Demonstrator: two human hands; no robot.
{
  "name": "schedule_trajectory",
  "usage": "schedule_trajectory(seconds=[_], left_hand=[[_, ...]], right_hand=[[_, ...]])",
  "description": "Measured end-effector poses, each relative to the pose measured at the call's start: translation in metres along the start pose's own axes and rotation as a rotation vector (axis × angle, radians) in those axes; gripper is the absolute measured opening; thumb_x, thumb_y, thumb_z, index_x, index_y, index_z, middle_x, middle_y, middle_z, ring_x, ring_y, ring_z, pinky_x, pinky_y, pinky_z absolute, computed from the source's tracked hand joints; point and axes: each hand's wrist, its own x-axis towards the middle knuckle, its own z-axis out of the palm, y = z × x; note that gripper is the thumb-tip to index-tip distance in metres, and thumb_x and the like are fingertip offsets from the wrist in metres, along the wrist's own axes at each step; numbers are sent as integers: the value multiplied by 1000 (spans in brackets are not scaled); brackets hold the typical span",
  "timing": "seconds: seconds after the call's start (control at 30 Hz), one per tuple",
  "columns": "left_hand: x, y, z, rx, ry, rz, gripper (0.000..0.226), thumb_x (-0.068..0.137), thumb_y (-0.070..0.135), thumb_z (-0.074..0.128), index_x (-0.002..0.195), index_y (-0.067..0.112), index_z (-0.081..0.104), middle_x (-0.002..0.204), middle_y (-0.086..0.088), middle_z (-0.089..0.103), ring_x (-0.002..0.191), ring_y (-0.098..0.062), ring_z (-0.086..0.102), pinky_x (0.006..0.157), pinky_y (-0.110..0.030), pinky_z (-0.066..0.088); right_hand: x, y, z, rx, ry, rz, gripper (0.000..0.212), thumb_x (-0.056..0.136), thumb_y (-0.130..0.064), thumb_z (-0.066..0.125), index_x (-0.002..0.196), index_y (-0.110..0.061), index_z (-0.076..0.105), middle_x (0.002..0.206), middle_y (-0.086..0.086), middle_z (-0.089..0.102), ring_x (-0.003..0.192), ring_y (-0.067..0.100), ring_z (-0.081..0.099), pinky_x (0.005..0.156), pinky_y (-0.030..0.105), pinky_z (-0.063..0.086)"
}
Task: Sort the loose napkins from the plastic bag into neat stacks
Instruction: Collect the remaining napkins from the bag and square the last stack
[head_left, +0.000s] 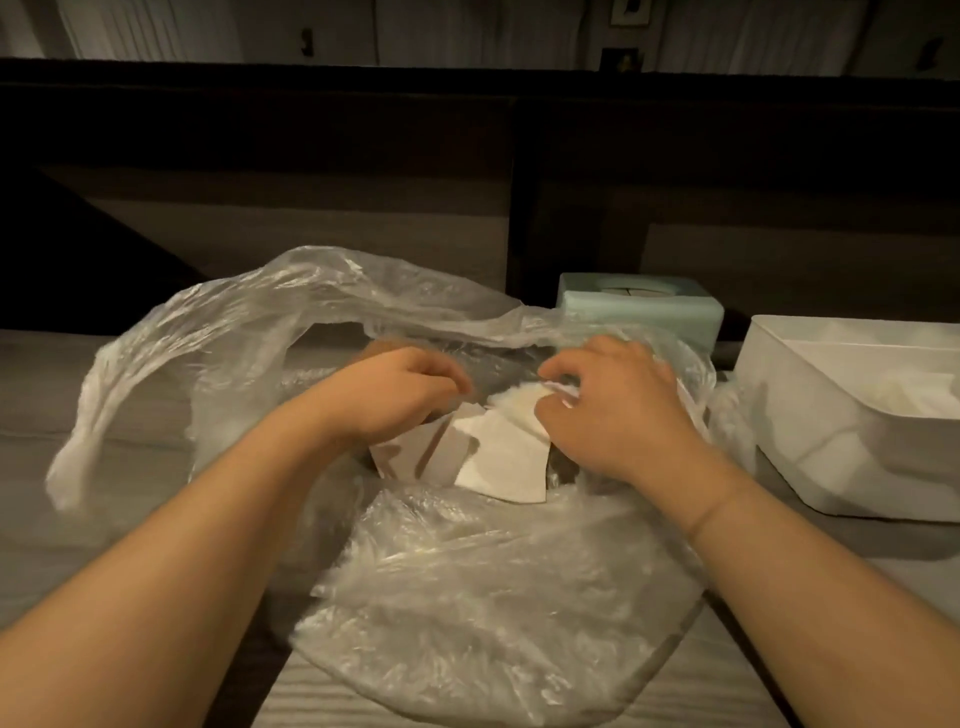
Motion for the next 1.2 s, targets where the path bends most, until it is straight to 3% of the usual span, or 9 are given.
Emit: schedule_trajectory(seconds=[0.07,0.2,0.3,0.4,0.53,0.73,0.87,1.0,1.2], left_hand=[[3,-3,1,170,50,-96,21,94,23,56,97,34,74,94,9,74,89,-15,69,81,-32,55],[2,0,3,269,-3,-182,18,96,31,56,101,35,73,94,10,72,86,-12,67,78,-33,59],[1,2,2,302,-42,-180,14,92,36,62,98,36,76,97,9,73,86,-10,67,78,-36,63],[-2,4,-1,268,-113,-192,12,89,34,67,89,30,78,86,2,77,77,-18,72,65,-34,64],[-4,5,-1,206,-226,-187,10,83,24,68,86,22,77,79,-7,77,55,-17,58,52,-25,50],[-2,3,0,145,-269,-199,9,79,23,73,86,24,79,75,-4,76,58,-15,62,52,-25,50],[-1,-1,1,118,-256,-213,13,79,27,82,86,18,76,65,0,69,50,-15,57,51,-24,48],[-2,2,1,94,-266,-213,14,79,28,82,80,17,73,62,2,69,46,-12,56,48,-23,44],[-5,9,5,179,-258,-215,5,80,20,81,82,22,77,73,-7,75,52,-16,58,50,-24,47]], right_hand=[[-1,-5,0,34,38,-96,28,90,-50,57,114,-39,67,113,-13,55,117,15,44,106,42,36],[-7,-16,6,172,-68,-270,25,88,-55,62,106,-38,67,97,-21,50,101,5,47,98,35,44],[-12,-20,12,200,-180,-323,33,94,-40,61,127,-41,61,118,-19,52,117,5,43,107,34,40],[-13,-22,14,111,-317,-408,66,93,-10,51,148,-43,40,147,-19,39,137,6,25,116,33,23],[-11,-25,16,48,-396,-472,80,88,-6,52,152,-47,30,147,-23,40,137,5,22,112,34,17],[-10,-24,12,4,-353,-485,62,92,-18,54,141,-55,43,114,-17,44,110,11,30,101,31,20],[-12,-20,11,20,-243,-503,38,88,-26,61,120,-47,56,115,-20,39,114,6,27,110,33,21],[-14,-21,3,65,-219,-560,32,81,-26,65,103,-44,51,117,-27,44,120,4,30,108,30,19],[-15,-28,-3,4,-263,-528,35,82,-32,64,114,-46,57,96,-23,56,106,7,32,103,31,19]])
